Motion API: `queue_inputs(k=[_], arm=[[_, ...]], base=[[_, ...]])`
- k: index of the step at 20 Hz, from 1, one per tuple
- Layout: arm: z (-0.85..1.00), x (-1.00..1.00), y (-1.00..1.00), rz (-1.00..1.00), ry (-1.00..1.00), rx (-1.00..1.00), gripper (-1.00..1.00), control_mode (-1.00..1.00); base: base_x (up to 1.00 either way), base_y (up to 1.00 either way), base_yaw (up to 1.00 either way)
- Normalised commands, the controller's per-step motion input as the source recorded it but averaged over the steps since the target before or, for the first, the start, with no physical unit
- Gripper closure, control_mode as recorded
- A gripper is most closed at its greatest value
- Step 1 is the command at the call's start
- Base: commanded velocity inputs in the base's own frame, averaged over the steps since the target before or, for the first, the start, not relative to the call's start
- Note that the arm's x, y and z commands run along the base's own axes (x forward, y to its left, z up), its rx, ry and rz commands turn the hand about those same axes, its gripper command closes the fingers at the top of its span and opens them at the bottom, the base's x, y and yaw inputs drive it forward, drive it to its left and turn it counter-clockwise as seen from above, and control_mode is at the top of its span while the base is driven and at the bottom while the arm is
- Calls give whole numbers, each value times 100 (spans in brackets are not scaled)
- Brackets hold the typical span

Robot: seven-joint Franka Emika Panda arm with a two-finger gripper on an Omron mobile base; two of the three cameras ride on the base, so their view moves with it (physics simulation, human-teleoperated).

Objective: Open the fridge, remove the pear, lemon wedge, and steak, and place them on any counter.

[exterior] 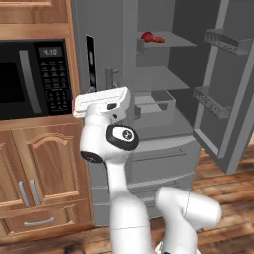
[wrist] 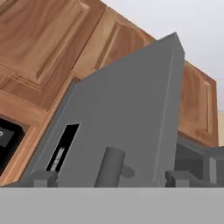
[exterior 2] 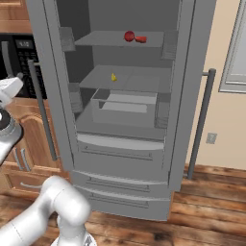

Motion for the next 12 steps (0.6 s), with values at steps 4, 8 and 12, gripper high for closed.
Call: queue_inputs(k=[4,8,12], arm=[[100,-97,9,-3,4,12,-100,-100],[65,-26,-33,1,23,16,-100,-100],[1,8,-73,3,14,43,-100,-100]], base=[[0,0,0],[0,0,0],[0,0,0]])
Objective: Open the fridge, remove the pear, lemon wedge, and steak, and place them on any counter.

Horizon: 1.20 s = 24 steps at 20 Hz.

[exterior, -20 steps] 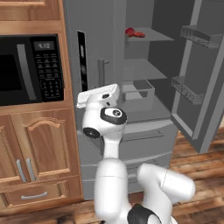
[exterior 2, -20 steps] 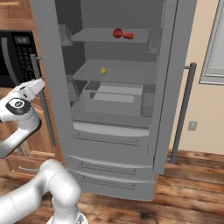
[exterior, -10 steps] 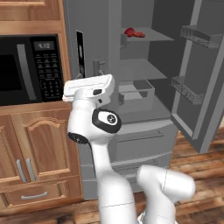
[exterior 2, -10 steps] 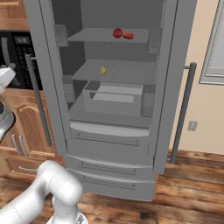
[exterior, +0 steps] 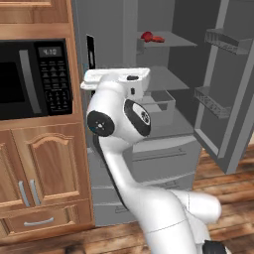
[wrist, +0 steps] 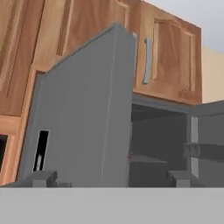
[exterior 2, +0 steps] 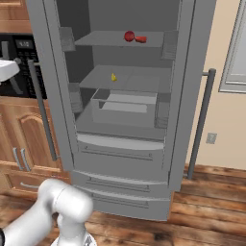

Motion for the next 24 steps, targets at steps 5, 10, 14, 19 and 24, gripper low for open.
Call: queue_inputs(k=[5,10,14,19,24], arm=[[0,14,-81,16,15,49,-100,-100],[10,11,-79,34,26,49,-100,-100],[-4,33,-64,38,31,45,-100,-100],[-51,90,-26,35,25,25,-100,-100],[-3,50,-16,18,3,12,-100,-100]], base=[[0,0,0],[0,0,0],[0,0,0],[0,0,0],[0,0,0]])
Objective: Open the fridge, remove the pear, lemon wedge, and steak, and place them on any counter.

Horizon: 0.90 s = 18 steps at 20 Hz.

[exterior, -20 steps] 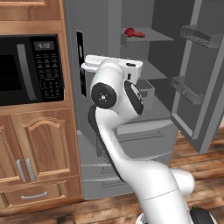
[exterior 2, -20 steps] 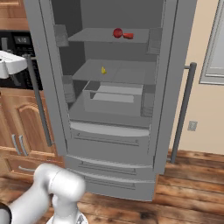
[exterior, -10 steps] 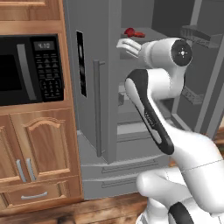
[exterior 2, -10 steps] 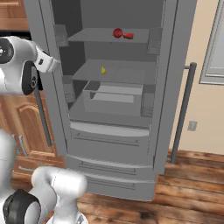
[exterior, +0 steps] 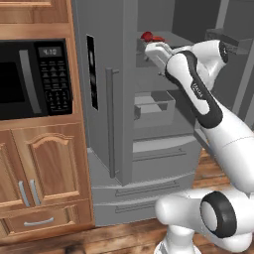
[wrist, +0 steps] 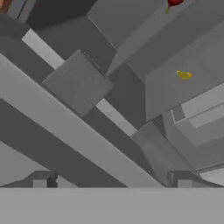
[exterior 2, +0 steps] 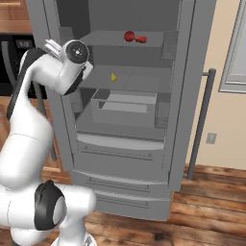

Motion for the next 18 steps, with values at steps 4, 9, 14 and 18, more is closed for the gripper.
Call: queue_inputs(k=[4,9,14,18], arm=[[-24,46,-36,13,17,10,-100,-100],[-75,42,-24,17,18,5,-100,-100],[-65,49,39,19,5,0,-100,-100],[-37,21,62,18,-1,0,-100,-100]], base=[[0,0,0],[0,0,0],[0,0,0],[0,0,0]])
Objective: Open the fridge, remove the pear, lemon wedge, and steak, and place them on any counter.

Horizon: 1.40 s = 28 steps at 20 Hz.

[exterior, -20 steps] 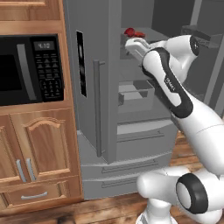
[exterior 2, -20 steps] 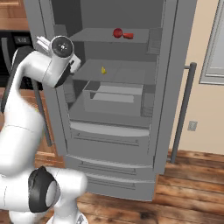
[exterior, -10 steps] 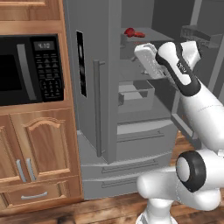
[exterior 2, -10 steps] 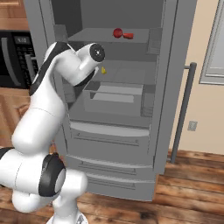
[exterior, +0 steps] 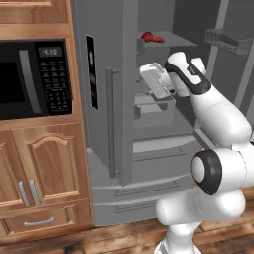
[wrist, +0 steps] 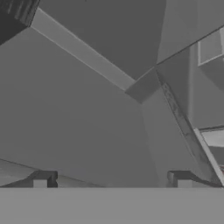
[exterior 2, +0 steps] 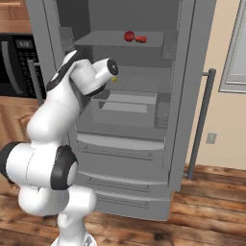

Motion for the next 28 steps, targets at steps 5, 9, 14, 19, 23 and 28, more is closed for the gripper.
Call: queue_inputs(k=[5,9,14,19,23,28], arm=[[-30,21,36,19,-1,0,-100,-100],[-22,-4,55,22,-14,0,-100,-100],[-28,-26,87,23,-21,-4,-100,-100],[-48,-100,100,26,-47,-18,-100,-100],[-62,-95,100,24,-50,-22,-100,-100],[17,-4,62,8,-46,2,-100,-100]], base=[[0,0,0],[0,0,0],[0,0,0],[0,0,0],[0,0,0],[0,0,0]])
